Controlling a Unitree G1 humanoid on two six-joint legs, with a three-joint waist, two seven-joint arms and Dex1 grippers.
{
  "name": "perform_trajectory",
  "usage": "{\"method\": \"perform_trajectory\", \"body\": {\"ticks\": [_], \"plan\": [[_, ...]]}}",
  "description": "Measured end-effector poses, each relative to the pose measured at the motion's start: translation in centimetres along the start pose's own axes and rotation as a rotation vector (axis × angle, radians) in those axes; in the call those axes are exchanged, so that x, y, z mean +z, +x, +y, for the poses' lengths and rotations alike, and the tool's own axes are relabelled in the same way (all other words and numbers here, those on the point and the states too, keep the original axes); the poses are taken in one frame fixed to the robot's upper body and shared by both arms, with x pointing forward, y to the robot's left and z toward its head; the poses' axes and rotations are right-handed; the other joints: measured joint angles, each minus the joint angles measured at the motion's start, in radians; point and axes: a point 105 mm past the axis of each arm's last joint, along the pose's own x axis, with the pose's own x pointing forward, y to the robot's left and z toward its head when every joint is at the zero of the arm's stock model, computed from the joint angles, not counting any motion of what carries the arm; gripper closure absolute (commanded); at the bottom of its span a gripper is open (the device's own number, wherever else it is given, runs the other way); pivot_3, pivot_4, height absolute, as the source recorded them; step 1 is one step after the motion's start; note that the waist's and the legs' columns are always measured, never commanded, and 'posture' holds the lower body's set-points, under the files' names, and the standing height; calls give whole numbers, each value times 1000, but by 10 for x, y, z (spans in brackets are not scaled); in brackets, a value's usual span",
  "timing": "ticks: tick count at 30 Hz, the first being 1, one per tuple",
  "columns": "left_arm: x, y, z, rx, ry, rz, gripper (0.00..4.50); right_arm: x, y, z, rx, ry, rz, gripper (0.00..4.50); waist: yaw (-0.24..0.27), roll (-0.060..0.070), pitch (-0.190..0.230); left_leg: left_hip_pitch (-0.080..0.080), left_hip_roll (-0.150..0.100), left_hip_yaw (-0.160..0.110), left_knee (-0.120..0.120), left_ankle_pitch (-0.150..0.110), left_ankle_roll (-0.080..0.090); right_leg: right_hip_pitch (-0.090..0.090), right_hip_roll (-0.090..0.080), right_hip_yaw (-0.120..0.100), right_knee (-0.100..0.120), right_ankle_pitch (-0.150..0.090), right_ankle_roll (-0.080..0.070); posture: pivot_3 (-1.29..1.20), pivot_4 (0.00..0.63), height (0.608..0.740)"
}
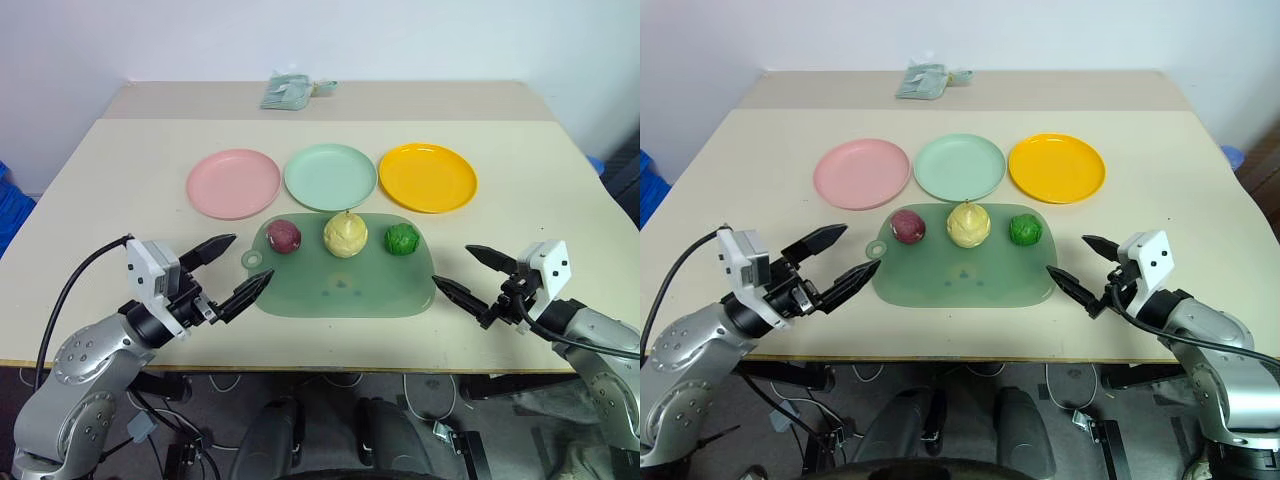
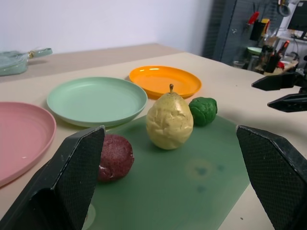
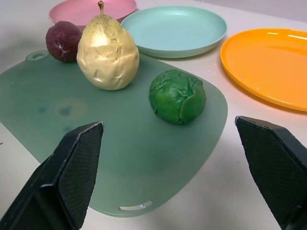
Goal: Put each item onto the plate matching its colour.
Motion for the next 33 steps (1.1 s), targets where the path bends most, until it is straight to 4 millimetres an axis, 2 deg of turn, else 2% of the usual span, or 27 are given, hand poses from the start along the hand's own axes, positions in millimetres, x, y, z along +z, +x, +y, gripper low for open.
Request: {"method": "perform_trajectory", "body": {"ticks": [4, 17, 24, 28, 33], "plan": [[-5, 2, 8, 23, 2, 18, 0, 1, 1, -1, -2, -5, -4, 8, 0, 0, 0, 0, 0, 0, 0, 0, 0, 0, 0, 0, 0, 0, 0, 0, 150, 740], [-1, 25, 16, 110, 29, -13, 0, 15, 11, 1, 16, -36, -48, 8, 0, 0, 0, 0, 0, 0, 0, 0, 0, 0, 0, 0, 0, 0, 0, 0, 150, 740], [-7, 33, 32, 223, -40, 69, 0, 41, 27, 24, 168, -48, -155, 8, -1, -1, 0, 0, 0, 0, 0, 0, 0, 0, 1, 0, 0, 0, 1, 0, 150, 740], [-6, 47, 44, 258, -127, 73, 0, 53, 37, 38, 274, -86, -194, 8, 1, -1, 0, 0, 0, -1, 3, 0, 0, 1, 2, -1, 1, 0, 1, 0, 150, 740], [-9, 60, 53, 292, -202, 64, 0, 55, 43, 44, 343, -100, -207, 8, 0, -1, 0, 0, 0, -1, 4, -1, 1, 2, 2, -1, 1, 1, 2, 0, 150, 740]]}}
